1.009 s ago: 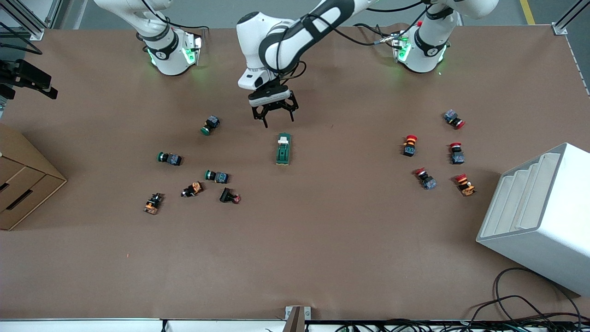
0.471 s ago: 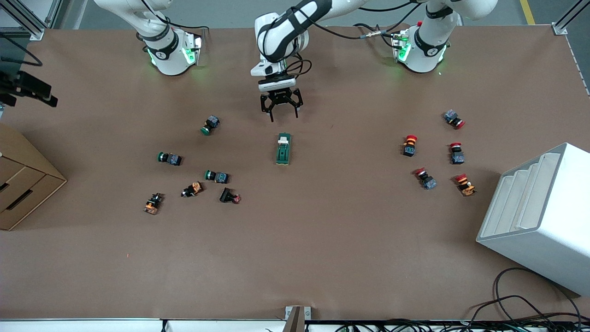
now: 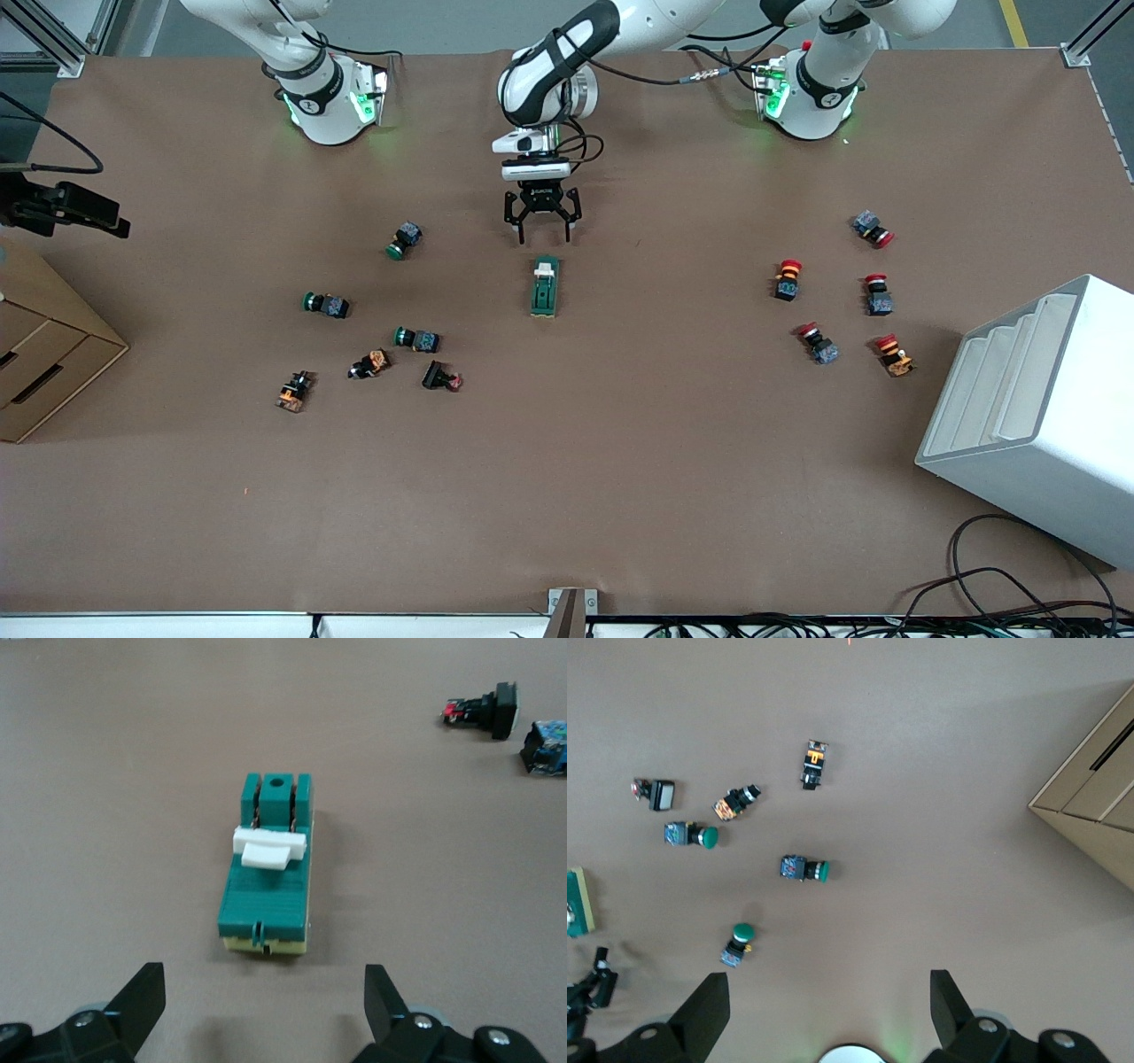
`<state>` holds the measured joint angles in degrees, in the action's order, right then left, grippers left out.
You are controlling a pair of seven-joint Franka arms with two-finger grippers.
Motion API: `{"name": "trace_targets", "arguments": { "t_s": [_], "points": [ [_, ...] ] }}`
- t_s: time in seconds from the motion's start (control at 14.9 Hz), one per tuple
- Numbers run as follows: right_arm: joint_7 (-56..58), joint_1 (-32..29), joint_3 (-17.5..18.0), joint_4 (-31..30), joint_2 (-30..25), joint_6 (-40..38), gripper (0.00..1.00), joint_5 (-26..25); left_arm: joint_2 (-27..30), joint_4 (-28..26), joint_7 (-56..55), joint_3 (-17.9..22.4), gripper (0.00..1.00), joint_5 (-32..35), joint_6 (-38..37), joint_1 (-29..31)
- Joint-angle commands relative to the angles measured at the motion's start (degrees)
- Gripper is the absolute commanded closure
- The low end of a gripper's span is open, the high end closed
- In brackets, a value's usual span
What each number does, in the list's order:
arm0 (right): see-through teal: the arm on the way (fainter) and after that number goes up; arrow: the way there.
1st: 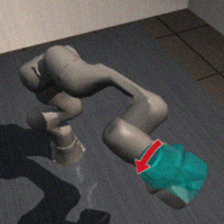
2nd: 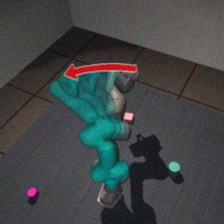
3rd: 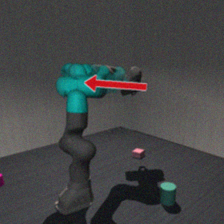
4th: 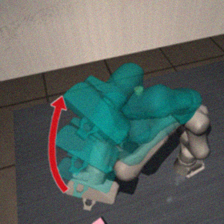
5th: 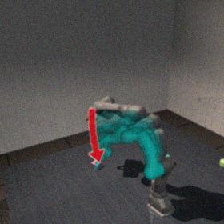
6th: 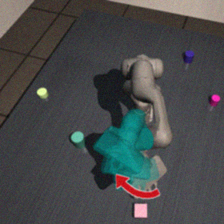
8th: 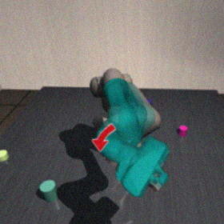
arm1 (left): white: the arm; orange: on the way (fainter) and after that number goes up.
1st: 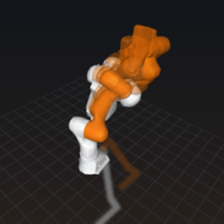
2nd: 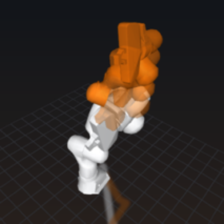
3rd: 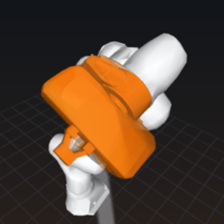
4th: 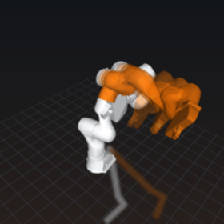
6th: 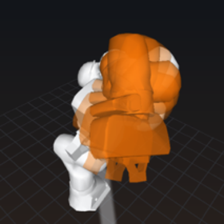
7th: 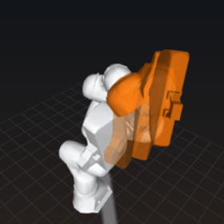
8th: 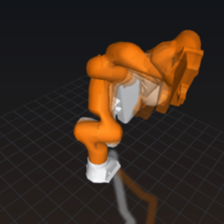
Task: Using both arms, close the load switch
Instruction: 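Lower the left gripper over the green switch base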
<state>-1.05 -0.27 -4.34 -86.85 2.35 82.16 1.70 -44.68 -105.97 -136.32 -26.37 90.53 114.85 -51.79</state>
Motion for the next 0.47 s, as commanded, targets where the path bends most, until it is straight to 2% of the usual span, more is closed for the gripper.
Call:
{"name": "trace_targets", "arguments": {
  "t_s": [0.0, 0.4],
  "points": [
    [-11.6, 2.1, 0.2, -0.9, -0.5, 1.2, 0.0, 4.1, -0.6, -0.3, -0.6, 0.3, 0.01, 3.6, -2.9, -0.2],
    [-34.0, 13.0, 0.5, -0.8, 2.7, 2.0, 0.0, 4.2, -1.4, -0.2, -2.3, 0.4, 0.0, 5.5, -3.1, -0.2]
  ]
}}
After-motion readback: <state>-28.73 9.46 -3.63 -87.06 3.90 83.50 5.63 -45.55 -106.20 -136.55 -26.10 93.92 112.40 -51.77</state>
